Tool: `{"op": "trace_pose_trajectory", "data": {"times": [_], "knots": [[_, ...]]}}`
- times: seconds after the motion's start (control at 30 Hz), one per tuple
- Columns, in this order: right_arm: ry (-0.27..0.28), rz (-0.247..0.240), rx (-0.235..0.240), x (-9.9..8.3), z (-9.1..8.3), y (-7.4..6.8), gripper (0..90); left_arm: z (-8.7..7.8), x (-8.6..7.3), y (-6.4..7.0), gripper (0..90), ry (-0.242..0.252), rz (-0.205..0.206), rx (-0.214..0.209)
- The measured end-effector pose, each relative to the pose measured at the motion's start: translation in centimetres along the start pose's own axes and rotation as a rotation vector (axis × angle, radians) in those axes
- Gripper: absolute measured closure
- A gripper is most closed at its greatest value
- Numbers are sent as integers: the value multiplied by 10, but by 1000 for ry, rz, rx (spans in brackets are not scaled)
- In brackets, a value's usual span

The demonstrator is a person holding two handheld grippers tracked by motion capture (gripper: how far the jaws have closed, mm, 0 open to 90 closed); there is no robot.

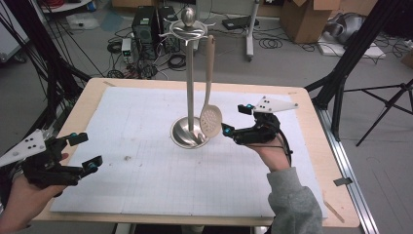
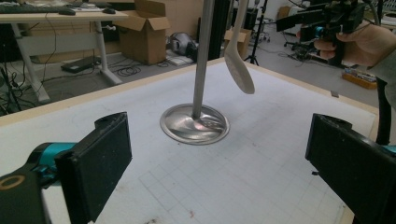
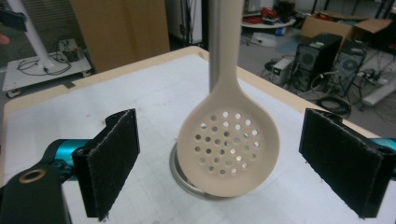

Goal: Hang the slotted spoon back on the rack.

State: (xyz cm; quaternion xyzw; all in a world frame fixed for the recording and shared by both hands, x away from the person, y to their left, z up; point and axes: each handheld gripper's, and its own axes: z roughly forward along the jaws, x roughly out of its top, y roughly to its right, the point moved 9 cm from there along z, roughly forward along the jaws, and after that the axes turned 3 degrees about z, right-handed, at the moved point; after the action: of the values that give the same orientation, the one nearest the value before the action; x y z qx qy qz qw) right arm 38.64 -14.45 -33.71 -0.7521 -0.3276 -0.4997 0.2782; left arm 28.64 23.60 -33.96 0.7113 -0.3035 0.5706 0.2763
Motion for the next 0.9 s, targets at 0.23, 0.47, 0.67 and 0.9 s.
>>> {"op": "trace_pose_trajectory", "data": {"times": [0.23,0.47,0.67,0.9], "knots": [[-10,23,-2,-16,-9,7,113,6,-1,-3,74,0,1,-3],[-26,43,-2,-34,-17,11,111,7,1,-5,74,19,4,6],[19,38,5,-40,-35,14,111,10,0,-5,74,14,10,11],[53,46,11,-48,-55,19,111,16,-3,-6,74,18,18,10]]}}
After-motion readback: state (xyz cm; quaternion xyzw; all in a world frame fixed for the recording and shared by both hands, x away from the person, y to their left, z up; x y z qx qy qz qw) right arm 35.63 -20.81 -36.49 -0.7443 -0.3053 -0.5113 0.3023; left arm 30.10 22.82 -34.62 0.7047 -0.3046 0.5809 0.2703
